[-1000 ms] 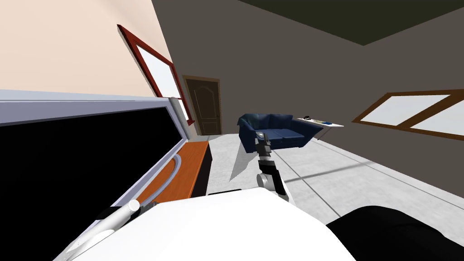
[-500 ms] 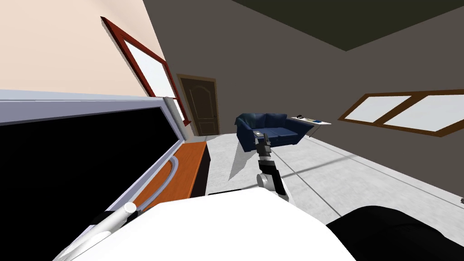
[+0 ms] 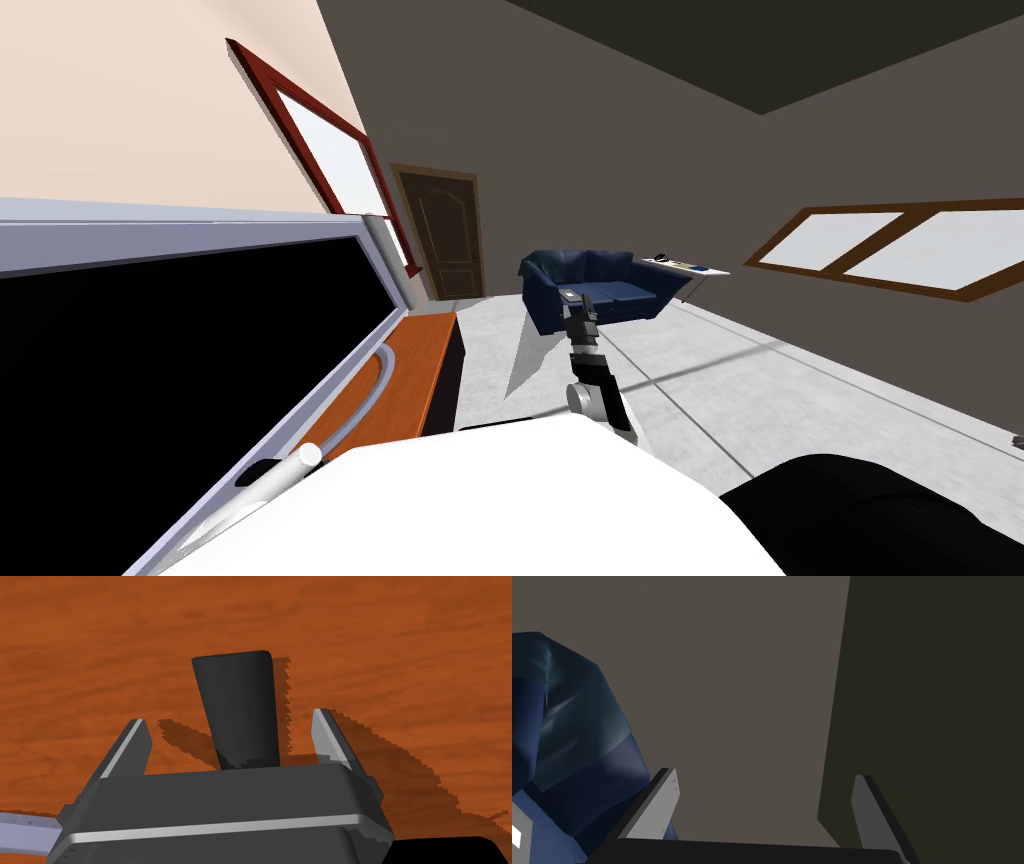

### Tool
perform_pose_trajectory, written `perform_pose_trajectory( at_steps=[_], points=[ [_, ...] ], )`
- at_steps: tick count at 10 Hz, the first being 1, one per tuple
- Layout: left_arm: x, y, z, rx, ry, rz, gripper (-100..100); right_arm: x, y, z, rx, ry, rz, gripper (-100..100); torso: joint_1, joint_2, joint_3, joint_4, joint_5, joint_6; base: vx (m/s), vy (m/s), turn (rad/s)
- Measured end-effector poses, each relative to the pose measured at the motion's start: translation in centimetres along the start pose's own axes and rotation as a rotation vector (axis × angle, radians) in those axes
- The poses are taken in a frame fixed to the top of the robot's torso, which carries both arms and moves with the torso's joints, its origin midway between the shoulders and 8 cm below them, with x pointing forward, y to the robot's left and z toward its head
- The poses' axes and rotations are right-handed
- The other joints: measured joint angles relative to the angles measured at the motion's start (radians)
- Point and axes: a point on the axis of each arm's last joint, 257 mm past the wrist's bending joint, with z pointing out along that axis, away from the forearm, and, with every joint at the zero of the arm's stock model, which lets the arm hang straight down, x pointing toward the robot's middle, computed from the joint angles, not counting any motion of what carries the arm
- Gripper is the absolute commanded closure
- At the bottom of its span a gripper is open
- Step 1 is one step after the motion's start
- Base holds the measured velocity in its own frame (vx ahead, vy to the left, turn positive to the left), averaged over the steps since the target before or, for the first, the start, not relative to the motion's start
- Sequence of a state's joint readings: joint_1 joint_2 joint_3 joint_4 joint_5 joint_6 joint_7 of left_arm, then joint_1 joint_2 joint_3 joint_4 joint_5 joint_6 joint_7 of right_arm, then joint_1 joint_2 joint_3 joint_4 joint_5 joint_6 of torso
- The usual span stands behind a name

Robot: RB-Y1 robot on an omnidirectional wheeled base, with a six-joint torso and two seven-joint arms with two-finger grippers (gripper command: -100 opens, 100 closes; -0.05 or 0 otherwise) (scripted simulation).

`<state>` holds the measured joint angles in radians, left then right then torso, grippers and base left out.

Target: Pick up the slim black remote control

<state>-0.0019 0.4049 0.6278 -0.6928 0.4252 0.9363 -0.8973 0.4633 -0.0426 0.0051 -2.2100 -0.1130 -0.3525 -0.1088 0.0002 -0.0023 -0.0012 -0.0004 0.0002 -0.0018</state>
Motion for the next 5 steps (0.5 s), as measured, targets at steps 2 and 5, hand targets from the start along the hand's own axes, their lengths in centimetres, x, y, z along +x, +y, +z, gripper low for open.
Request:
perform_pose_trajectory(
  at_steps=[2,5],
  points=[
    [0.01,-0.03,0.06,0.001,-0.002,-0.001,100,0.00,0.00,0.00,0.000,0.000,0.000,0,0.000,0.000,0.000,0.000,0.000,0.000,-0.002,0.000,0.011],
    [0.03,0.11,0.06,-0.001,0.000,-0.003,100,0.00,0.00,0.00,0.000,0.000,0.000,0,0.006,-0.003,-0.002,0.000,0.004,0.002,0.000,0.000,0.000]
  ],
)
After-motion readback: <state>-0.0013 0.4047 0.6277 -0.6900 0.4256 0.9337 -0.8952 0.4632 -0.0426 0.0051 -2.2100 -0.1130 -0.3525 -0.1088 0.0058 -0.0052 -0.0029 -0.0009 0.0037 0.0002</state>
